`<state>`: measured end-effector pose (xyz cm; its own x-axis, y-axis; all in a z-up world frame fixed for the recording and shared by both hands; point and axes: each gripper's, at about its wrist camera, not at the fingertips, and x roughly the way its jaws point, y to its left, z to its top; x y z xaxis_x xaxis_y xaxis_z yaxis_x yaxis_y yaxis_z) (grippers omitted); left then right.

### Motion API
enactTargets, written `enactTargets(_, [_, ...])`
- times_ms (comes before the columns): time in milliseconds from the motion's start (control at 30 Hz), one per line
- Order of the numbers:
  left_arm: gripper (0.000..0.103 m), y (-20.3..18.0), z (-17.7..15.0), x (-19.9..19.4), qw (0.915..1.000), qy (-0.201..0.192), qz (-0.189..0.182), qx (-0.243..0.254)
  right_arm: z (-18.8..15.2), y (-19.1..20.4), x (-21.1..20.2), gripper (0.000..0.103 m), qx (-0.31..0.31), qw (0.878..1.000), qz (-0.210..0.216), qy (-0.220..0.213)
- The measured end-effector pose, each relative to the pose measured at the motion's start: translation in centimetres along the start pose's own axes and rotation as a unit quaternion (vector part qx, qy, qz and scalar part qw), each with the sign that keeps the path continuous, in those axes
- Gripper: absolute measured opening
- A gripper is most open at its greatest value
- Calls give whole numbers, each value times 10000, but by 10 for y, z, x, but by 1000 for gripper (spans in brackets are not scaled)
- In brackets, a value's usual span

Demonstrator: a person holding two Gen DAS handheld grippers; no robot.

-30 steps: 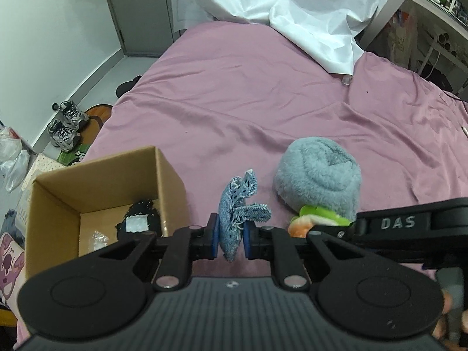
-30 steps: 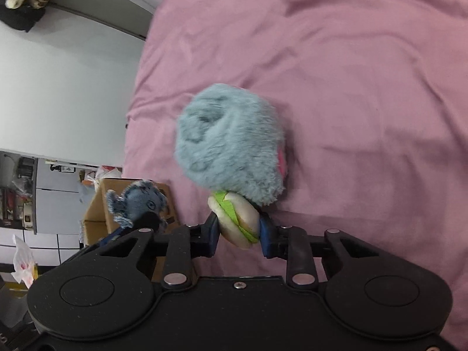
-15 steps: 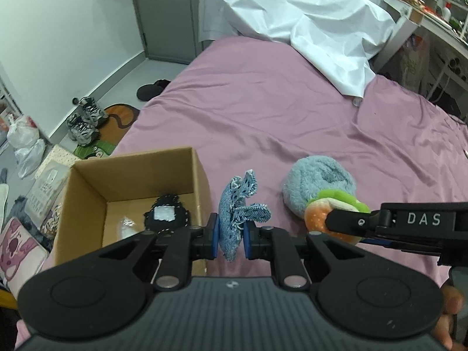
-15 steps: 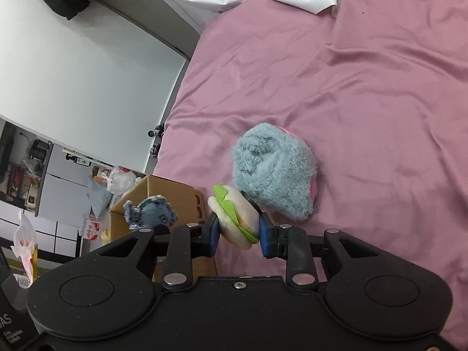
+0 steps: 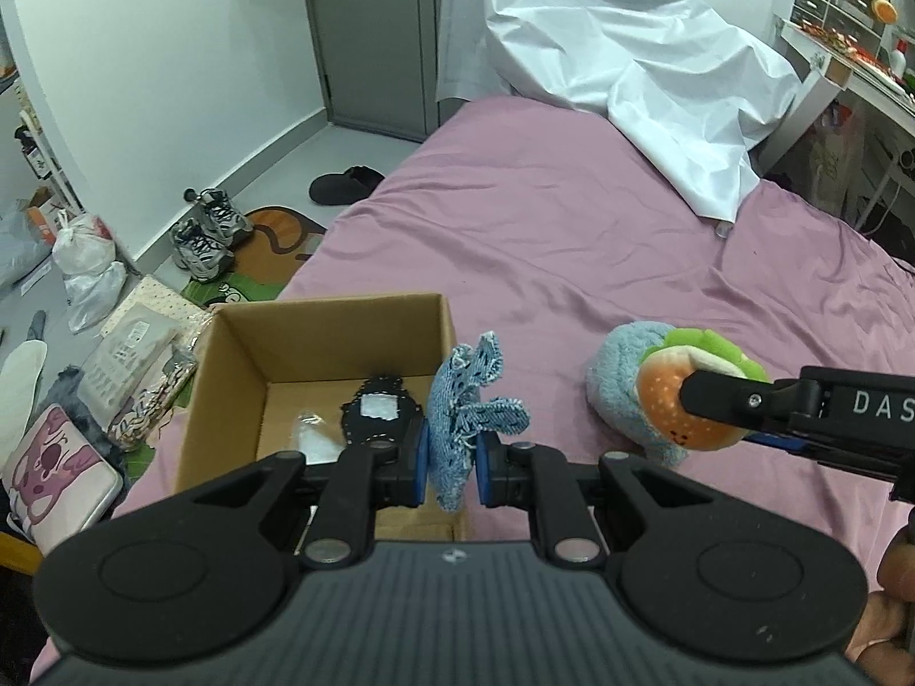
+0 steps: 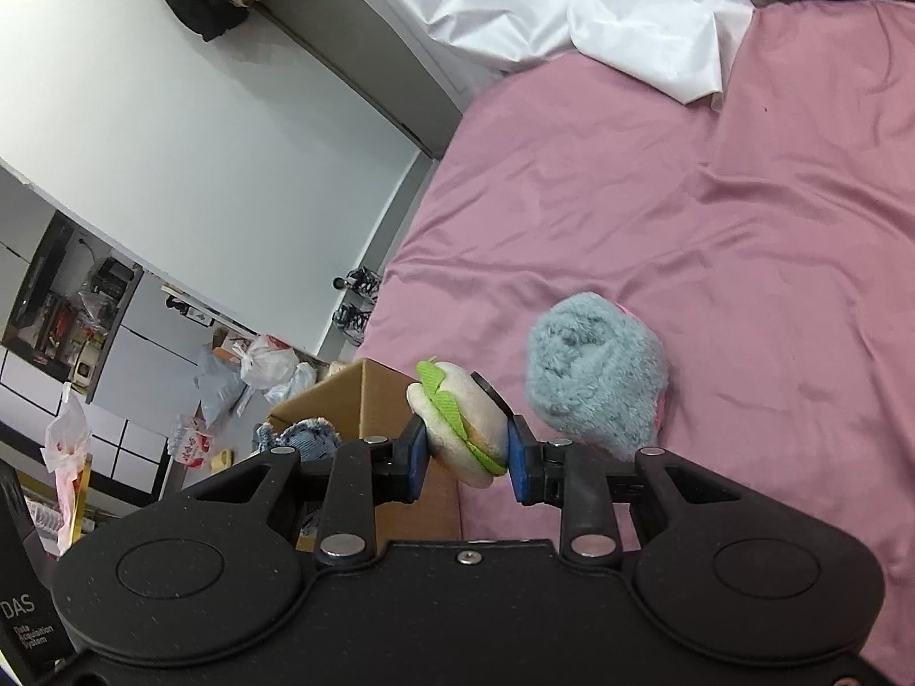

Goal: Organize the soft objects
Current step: 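Carry the blue-grey plush and plush hamburger over the box with both grippers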

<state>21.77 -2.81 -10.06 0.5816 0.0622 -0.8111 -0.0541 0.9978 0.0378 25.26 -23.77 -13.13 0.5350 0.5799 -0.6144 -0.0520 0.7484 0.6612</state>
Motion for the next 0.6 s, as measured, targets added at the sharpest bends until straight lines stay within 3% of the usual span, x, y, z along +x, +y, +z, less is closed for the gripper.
enactTargets(600, [15, 39, -2, -24, 9988, -197, 163, -421, -5, 18, -7, 28, -89, 9977, 679, -14])
